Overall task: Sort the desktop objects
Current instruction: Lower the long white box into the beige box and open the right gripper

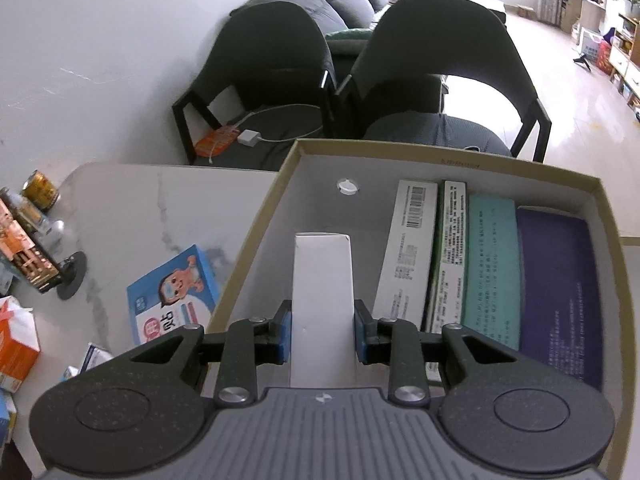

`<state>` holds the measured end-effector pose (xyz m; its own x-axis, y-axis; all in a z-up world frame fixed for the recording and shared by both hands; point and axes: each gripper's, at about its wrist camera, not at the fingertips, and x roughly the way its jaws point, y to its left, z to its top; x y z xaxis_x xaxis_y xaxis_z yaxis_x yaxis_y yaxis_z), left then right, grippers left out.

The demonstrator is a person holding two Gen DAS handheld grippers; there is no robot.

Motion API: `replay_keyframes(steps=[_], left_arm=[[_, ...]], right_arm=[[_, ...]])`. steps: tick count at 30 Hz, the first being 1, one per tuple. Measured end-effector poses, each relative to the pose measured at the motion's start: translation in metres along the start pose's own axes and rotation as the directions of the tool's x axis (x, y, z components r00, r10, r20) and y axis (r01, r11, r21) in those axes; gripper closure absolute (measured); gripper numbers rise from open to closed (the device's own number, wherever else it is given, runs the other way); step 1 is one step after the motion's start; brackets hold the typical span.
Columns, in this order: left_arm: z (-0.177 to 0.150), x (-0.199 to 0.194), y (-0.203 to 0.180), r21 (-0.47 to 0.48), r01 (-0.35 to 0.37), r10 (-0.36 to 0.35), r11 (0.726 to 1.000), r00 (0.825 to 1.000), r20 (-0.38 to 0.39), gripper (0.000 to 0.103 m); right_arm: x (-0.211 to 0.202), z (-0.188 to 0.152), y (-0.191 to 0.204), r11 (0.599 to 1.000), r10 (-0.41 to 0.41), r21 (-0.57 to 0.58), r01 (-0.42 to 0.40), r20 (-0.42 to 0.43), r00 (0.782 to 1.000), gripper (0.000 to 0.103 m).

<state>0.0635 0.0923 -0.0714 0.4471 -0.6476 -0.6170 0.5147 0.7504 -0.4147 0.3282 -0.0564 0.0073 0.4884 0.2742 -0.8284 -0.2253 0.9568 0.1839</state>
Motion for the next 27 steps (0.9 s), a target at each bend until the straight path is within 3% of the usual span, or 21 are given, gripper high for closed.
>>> replay_keyframes(steps=[14,27], left_arm=[[0.004,-0.002,0.002,0.001,-0.012,0.012,1.000,1.000,-0.008,0.000],[0.002,-0.002,0.001,-0.002,-0.011,0.011,1.000,1.000,-0.014,0.000]], right_arm=[[0.029,0.008,-0.003,0.998,-0.055,0.021,0.054,0.054,0.997,0.071],[0.043,0.004,0.015,0.972,-0.171,-0.134,0.192,0.154,0.973,0.069]])
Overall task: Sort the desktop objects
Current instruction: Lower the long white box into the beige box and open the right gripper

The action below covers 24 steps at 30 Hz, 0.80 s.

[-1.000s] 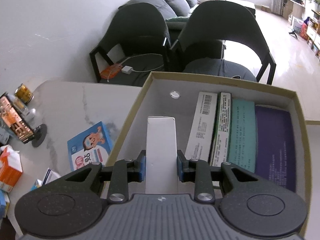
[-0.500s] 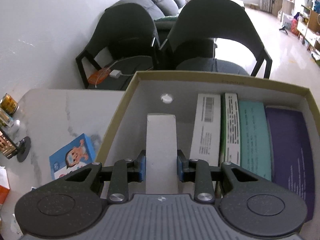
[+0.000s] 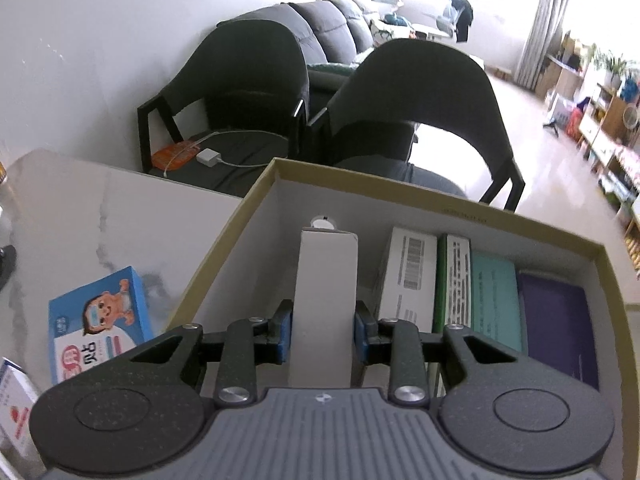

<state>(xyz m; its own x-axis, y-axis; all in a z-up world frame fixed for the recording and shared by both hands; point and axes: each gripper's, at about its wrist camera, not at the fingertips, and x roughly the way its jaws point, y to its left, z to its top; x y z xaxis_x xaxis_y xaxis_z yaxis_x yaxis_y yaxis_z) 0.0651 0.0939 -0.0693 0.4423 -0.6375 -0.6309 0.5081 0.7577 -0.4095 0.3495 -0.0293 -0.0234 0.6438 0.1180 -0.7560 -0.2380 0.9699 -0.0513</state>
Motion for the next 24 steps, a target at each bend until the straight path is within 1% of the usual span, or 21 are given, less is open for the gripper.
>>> replay_keyframes(steps=[4,10,20,22,24], left_arm=[[0.000,-0.004,0.002,-0.011,0.010,-0.009,1.000,1.000,0.010,0.000],[0.000,-0.003,0.003,-0.015,0.012,-0.011,1.000,1.000,0.011,0.000],[-0.002,-0.001,0.004,-0.017,0.023,-0.023,1.000,1.000,0.009,0.000],[-0.002,-0.002,0.003,-0.015,0.024,-0.023,1.000,1.000,0.013,0.000],[-0.002,-0.004,0.002,-0.014,0.025,-0.025,1.000,1.000,0.016,0.000]], right_arm=[[0.004,0.002,-0.004,1.000,0.006,-0.017,-0.005,0.022,1.000,0.068],[0.003,0.003,-0.006,0.999,0.018,-0.038,-0.016,0.032,0.999,0.068],[-0.014,0.006,-0.012,0.999,0.035,-0.024,-0.034,0.069,0.997,0.067],[-0.018,0.007,-0.012,1.000,0.013,-0.030,-0.011,0.084,0.996,0.064],[-0.020,0.008,-0.014,1.000,-0.007,-0.030,0.010,0.095,0.995,0.064]])
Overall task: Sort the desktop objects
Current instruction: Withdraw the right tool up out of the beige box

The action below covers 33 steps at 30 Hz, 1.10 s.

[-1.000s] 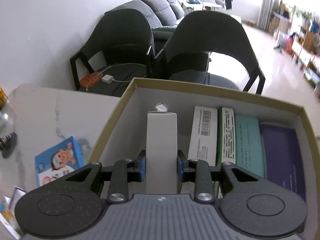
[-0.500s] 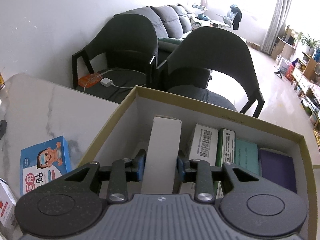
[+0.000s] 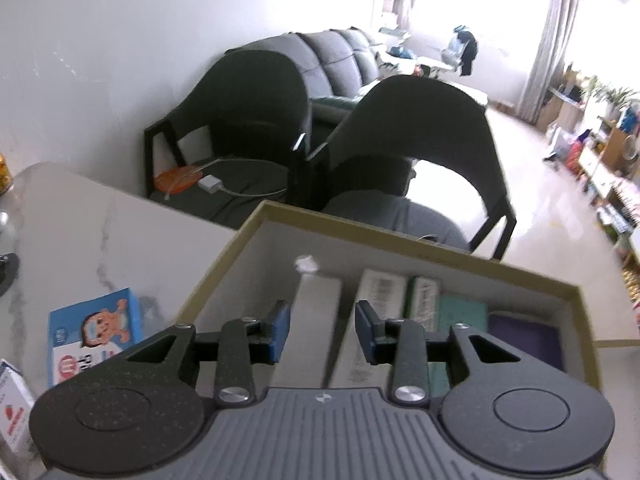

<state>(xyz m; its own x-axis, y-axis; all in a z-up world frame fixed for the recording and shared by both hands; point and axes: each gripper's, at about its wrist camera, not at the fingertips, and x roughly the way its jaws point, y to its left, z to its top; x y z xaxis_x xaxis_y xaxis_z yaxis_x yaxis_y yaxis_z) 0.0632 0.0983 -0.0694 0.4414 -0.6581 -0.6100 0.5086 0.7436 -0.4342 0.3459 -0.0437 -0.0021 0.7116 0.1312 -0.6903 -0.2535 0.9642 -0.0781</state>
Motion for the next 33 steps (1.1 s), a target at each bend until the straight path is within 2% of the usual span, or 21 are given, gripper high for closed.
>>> replay_keyframes(steps=[13,24,33], left_arm=[[-0.001,-0.008,0.000,0.000,-0.019,0.019,1.000,1.000,0.024,0.000],[-0.001,-0.026,0.009,-0.008,-0.068,0.068,0.998,0.996,0.063,0.000],[-0.004,-0.040,0.023,-0.031,-0.207,0.208,0.978,0.976,0.067,0.000]], right_arm=[[-0.027,-0.011,-0.015,0.999,0.018,0.049,-0.018,0.012,1.000,0.064],[-0.082,-0.029,-0.020,0.991,0.070,0.110,-0.077,0.069,0.995,0.055],[-0.120,-0.055,-0.011,0.989,0.109,0.092,-0.118,0.097,0.989,0.042]])
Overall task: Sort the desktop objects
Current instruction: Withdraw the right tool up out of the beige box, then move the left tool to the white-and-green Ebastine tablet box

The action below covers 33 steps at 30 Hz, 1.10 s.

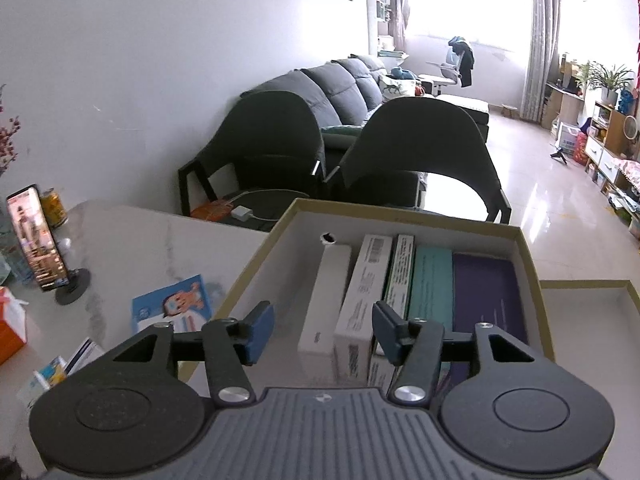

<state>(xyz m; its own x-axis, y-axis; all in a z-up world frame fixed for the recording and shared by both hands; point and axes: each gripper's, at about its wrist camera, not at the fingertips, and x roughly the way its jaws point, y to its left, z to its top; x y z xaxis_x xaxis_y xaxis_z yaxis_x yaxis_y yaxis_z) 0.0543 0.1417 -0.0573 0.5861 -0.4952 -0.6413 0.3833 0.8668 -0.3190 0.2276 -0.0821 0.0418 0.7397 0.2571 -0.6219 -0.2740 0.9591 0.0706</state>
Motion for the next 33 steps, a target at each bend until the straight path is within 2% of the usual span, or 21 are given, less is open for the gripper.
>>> replay_keyframes(steps=[4,9,15,23,27,33], left_arm=[[0.000,-0.002,0.006,-0.003,-0.069,0.069,0.998,0.998,-0.006,0.000],[0.001,-0.003,0.010,-0.005,-0.092,0.092,0.996,0.996,-0.007,0.000],[0.003,-0.004,0.014,0.006,-0.168,0.168,0.986,0.986,-0.011,0.000],[0.006,-0.008,0.034,-0.073,-0.251,0.251,0.965,0.968,-0.001,0.000],[0.010,-0.010,0.041,-0.112,-0.276,0.279,0.955,0.960,0.005,0.000],[0.018,-0.010,0.044,-0.112,-0.297,0.300,0.948,0.954,0.014,0.000]], right_arm=[[-0.012,-0.012,0.006,1.000,-0.003,-0.015,0.004,0.017,1.000,0.039],[-0.024,-0.025,0.007,1.000,0.008,-0.014,-0.008,0.025,1.000,0.037],[-0.041,-0.037,0.004,0.999,0.040,0.019,-0.041,0.045,0.998,0.033],[-0.057,-0.059,0.007,0.996,0.059,0.056,-0.064,0.080,0.995,0.029],[-0.064,-0.069,0.007,0.994,0.071,0.077,-0.078,0.091,0.993,0.028],[-0.070,-0.082,0.004,0.988,0.087,0.120,-0.098,0.096,0.992,0.027]])
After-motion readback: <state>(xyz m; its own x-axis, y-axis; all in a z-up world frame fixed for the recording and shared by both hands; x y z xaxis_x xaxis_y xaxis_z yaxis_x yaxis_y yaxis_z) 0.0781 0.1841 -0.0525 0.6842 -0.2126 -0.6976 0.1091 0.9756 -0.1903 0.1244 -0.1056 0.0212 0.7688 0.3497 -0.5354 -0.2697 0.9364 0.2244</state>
